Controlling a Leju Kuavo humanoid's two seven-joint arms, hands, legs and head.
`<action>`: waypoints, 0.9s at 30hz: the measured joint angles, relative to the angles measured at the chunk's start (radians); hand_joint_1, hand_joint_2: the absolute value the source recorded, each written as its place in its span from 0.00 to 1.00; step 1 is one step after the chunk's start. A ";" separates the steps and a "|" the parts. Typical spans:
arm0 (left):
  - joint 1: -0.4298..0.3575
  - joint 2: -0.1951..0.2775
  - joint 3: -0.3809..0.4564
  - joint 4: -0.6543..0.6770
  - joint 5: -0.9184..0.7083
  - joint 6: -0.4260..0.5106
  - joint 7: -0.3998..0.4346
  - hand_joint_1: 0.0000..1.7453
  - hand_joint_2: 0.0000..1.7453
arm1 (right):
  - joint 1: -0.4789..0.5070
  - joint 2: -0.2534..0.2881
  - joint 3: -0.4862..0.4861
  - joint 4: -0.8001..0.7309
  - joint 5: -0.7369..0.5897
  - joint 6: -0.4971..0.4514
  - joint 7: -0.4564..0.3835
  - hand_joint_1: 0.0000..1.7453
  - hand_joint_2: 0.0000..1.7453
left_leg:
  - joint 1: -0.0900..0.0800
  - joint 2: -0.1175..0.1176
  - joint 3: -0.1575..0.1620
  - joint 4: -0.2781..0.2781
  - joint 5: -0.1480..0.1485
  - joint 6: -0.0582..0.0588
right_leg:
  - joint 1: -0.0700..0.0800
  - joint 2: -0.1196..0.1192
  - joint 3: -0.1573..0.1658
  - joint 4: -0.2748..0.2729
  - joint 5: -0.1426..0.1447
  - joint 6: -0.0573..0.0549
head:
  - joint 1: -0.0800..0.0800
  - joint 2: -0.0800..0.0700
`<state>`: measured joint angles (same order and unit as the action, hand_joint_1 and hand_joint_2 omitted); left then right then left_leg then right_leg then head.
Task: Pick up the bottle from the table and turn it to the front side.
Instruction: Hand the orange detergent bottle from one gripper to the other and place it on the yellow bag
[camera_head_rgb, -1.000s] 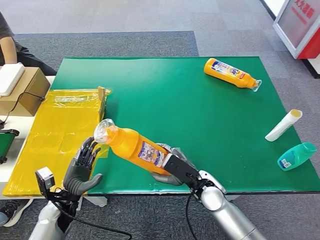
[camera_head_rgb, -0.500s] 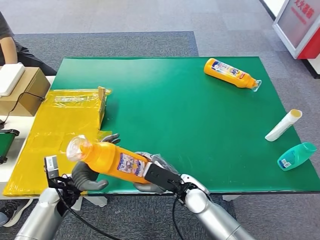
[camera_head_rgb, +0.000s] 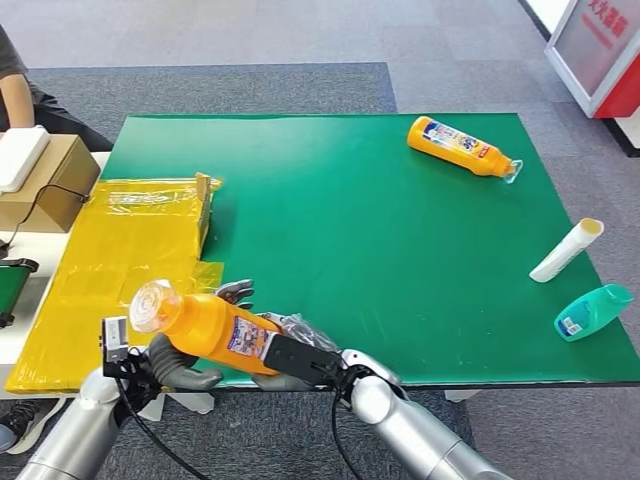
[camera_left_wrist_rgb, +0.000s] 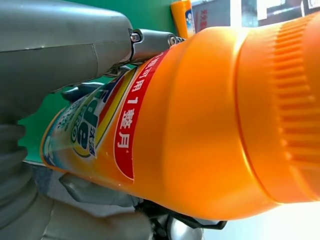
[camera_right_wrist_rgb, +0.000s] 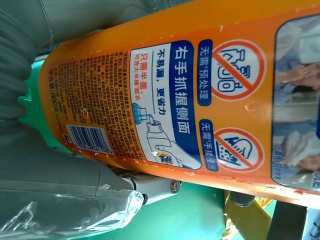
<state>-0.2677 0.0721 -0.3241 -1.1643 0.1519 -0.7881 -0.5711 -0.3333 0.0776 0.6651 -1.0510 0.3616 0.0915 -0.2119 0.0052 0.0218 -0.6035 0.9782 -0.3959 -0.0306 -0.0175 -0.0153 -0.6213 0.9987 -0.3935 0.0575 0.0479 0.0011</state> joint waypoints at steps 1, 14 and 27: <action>0.000 0.001 -0.001 0.000 -0.004 0.016 0.004 1.00 1.00 | -0.005 0.003 0.001 0.014 0.000 -0.003 0.000 1.00 1.00 | 0.000 0.000 0.000 0.000 0.000 0.000 | 0.000 0.000 0.000 0.000 0.000 0.000 | 0.000 0.000; 0.023 -0.025 -0.023 -0.108 -0.256 0.458 0.120 1.00 1.00 | 0.004 0.008 -0.030 0.066 0.019 -0.081 0.038 0.00 1.00 | 0.000 0.000 0.000 0.000 0.000 0.000 | 0.000 0.000 -0.001 0.000 0.000 0.000 | 0.000 0.000; -0.272 0.067 -0.177 -0.303 -0.635 0.458 0.536 0.96 1.00 | 0.057 0.008 -0.140 0.067 0.052 -0.103 0.049 0.00 1.00 | 0.000 0.000 -0.002 0.000 0.003 -0.001 | 0.000 0.000 -0.002 0.000 0.003 -0.001 | 0.000 0.000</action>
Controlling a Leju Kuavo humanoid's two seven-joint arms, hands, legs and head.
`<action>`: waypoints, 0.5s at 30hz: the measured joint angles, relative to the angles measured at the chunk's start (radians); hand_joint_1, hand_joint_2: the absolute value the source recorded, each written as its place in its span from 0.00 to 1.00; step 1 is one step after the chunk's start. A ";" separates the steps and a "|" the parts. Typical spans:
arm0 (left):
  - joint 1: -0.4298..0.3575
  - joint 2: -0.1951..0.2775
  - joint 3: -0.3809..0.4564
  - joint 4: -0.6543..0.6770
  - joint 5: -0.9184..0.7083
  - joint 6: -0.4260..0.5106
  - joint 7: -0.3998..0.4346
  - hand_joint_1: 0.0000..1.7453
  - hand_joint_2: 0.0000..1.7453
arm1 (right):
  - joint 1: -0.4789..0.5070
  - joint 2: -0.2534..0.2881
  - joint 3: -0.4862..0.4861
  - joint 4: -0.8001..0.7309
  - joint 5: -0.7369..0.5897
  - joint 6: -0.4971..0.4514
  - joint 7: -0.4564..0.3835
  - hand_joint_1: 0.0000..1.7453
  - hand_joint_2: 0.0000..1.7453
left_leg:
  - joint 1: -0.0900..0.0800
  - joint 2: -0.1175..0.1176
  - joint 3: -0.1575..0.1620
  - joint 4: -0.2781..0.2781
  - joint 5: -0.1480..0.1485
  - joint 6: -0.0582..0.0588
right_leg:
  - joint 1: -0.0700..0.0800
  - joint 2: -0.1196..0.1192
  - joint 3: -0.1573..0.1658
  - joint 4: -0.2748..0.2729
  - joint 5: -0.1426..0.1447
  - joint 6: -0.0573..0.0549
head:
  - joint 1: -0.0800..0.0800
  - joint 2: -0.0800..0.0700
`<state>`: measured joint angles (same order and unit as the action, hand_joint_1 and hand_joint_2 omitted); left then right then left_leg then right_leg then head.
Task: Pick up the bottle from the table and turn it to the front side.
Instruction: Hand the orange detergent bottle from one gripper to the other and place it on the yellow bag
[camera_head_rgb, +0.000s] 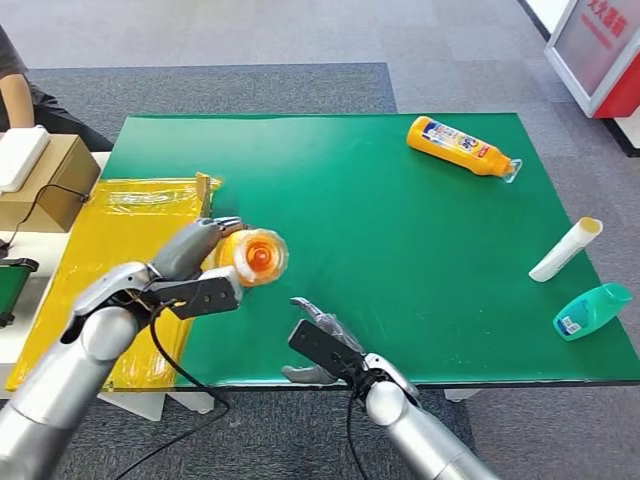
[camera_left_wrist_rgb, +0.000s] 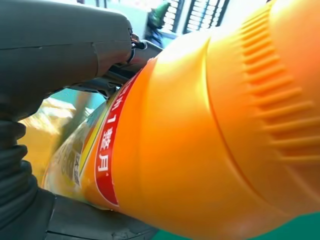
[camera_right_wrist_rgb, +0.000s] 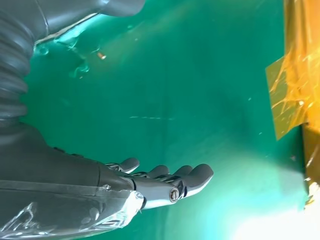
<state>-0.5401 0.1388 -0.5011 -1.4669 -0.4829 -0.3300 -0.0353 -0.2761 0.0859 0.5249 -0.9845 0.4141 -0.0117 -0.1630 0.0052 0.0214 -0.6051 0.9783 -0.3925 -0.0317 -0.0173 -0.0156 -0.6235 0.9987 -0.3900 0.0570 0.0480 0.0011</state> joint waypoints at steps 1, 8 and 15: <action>-0.032 0.014 -0.025 0.006 -0.021 -0.017 0.026 0.96 1.00 | 0.002 0.001 -0.007 0.000 0.003 0.000 -0.001 0.00 1.00 | 0.000 0.000 0.000 0.000 0.000 0.000 | 0.000 0.000 0.000 0.000 0.000 0.000 | 0.000 0.000; -0.145 0.072 -0.130 0.048 -0.050 -0.036 0.054 0.98 1.00 | 0.007 0.005 -0.036 0.001 0.011 0.002 -0.004 0.00 1.00 | 0.000 0.000 0.000 0.000 0.000 0.000 | 0.000 0.001 0.000 0.000 0.001 0.000 | 0.000 0.000; -0.192 0.103 -0.207 0.133 -0.072 -0.081 0.116 1.00 1.00 | 0.007 0.011 -0.045 0.006 0.015 0.011 -0.004 0.00 1.00 | 0.000 0.001 0.000 0.000 0.000 0.000 | 0.000 0.001 -0.001 0.000 0.001 0.000 | 0.000 0.000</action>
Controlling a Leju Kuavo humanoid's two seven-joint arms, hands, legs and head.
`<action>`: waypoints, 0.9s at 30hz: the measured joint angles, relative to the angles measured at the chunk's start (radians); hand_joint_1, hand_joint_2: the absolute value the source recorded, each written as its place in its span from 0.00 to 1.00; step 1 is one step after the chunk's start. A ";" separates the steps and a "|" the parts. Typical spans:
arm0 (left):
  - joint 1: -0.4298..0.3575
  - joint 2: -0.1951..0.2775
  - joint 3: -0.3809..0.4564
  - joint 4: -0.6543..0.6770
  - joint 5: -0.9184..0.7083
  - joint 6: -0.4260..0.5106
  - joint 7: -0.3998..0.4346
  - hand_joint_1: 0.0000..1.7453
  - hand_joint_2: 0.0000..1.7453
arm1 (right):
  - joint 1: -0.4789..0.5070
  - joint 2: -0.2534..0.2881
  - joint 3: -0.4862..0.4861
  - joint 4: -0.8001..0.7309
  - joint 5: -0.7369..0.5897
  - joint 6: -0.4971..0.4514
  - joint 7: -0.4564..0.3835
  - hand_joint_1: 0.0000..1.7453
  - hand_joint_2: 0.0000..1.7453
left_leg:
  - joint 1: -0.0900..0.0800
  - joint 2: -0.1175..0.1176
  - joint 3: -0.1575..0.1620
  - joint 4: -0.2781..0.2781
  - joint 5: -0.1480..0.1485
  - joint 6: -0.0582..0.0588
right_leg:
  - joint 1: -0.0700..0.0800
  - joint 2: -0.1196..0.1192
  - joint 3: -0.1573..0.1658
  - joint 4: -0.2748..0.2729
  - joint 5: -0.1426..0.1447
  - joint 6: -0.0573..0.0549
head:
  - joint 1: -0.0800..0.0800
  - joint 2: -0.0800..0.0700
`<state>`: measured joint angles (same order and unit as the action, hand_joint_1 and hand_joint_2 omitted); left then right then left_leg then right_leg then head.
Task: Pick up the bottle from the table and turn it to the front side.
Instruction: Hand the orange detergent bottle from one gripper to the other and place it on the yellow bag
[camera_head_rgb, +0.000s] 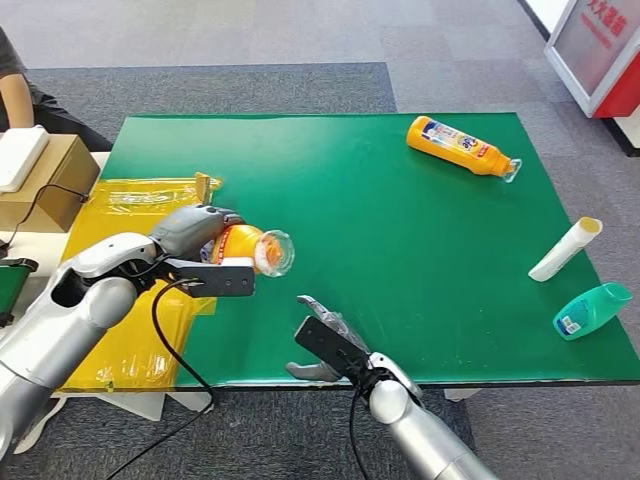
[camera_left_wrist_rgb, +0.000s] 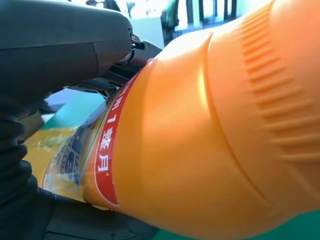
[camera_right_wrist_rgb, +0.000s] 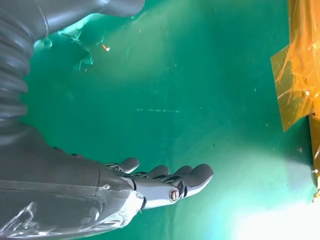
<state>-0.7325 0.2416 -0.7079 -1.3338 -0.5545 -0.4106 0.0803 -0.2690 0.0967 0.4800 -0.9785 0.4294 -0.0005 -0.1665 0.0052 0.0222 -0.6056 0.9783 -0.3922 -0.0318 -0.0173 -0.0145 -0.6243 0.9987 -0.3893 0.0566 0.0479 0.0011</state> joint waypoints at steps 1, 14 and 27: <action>-0.005 0.004 -0.017 0.030 -0.004 -0.005 0.002 1.00 1.00 | -0.001 0.002 0.000 0.003 0.001 0.003 0.000 0.00 1.00 | 0.000 0.000 0.000 0.000 0.000 0.000 | 0.000 0.000 0.000 0.000 0.000 0.000 | 0.000 0.000; -0.034 0.049 -0.151 0.323 -0.050 0.002 -0.003 1.00 1.00 | -0.034 0.019 0.002 0.058 -0.013 0.024 0.002 0.00 1.00 | 0.000 0.001 0.000 0.000 0.001 -0.001 | 0.000 0.001 0.000 0.000 0.001 -0.001 | 0.000 0.000; 0.011 -0.034 -0.042 0.579 -0.183 0.274 0.039 0.00 1.00 | -0.044 0.025 0.011 0.074 -0.035 0.034 0.008 0.00 1.00 | 0.000 0.000 0.000 0.000 0.002 0.000 | 0.000 0.000 0.000 0.000 0.002 -0.001 | 0.000 0.000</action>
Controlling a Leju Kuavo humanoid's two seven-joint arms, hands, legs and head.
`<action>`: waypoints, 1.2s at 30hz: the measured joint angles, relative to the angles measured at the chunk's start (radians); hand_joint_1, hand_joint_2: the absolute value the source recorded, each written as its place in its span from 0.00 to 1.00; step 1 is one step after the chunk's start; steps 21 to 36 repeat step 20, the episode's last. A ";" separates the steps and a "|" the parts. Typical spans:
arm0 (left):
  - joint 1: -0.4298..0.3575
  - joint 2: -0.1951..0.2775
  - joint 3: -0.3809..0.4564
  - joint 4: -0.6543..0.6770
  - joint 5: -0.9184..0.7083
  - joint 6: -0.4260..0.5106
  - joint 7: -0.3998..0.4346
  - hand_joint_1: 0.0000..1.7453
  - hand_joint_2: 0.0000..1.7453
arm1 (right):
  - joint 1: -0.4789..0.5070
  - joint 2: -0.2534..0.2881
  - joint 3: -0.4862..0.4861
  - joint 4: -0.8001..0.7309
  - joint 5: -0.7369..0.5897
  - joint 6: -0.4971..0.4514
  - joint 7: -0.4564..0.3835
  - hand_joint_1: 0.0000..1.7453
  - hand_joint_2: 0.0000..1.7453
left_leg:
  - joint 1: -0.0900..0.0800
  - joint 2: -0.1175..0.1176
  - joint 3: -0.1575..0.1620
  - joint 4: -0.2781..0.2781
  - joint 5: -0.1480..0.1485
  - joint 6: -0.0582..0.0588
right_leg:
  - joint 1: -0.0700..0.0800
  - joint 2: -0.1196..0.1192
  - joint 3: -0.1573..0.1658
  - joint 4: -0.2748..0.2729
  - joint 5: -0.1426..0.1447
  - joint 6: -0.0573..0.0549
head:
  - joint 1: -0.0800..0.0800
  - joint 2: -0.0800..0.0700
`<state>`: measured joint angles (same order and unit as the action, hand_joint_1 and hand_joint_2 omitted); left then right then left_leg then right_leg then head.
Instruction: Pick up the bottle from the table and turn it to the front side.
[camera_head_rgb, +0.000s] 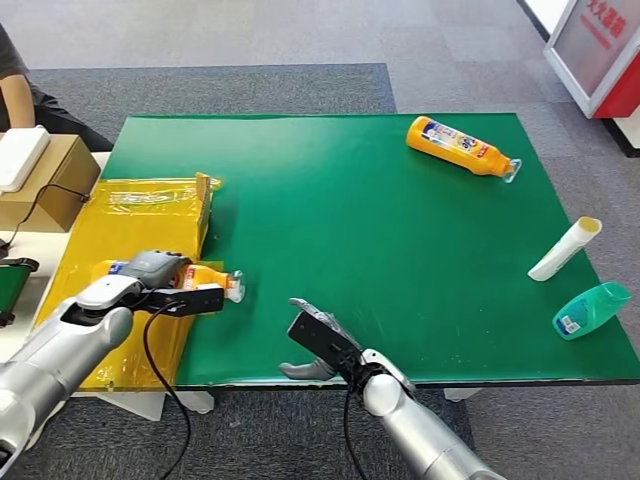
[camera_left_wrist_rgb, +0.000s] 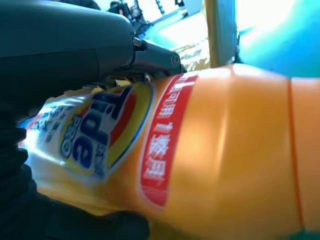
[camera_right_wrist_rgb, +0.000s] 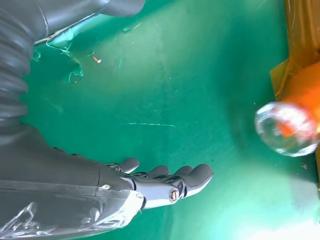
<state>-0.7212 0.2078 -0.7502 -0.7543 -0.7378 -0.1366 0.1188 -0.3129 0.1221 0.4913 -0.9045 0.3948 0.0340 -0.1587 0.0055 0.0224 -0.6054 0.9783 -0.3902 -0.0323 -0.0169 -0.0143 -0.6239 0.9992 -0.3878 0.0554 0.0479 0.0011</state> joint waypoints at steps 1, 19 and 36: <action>0.005 -0.008 0.010 0.010 -0.004 0.007 -0.002 0.00 1.00 | 0.000 0.000 0.000 0.000 0.000 0.000 0.000 0.00 1.00 | 0.000 0.000 0.000 0.000 0.000 0.000 | 0.000 0.000 0.000 0.000 0.000 0.000 | 0.000 0.000; 0.509 -0.054 0.478 -0.557 0.515 0.089 -0.598 0.00 1.00 | 0.112 -0.034 -0.011 -0.098 -0.046 -0.046 -0.058 0.00 1.00 | 0.000 0.001 0.000 0.000 -0.005 0.001 | 0.000 0.001 0.000 0.000 -0.005 0.000 | 0.000 0.000; 0.535 -0.059 0.494 -0.583 0.536 0.080 -0.617 0.00 1.00 | 0.121 -0.036 -0.012 -0.110 -0.048 -0.049 -0.062 0.00 1.00 | 0.000 0.001 0.000 0.000 -0.005 0.001 | 0.000 0.001 0.000 0.000 -0.005 0.001 | 0.000 0.000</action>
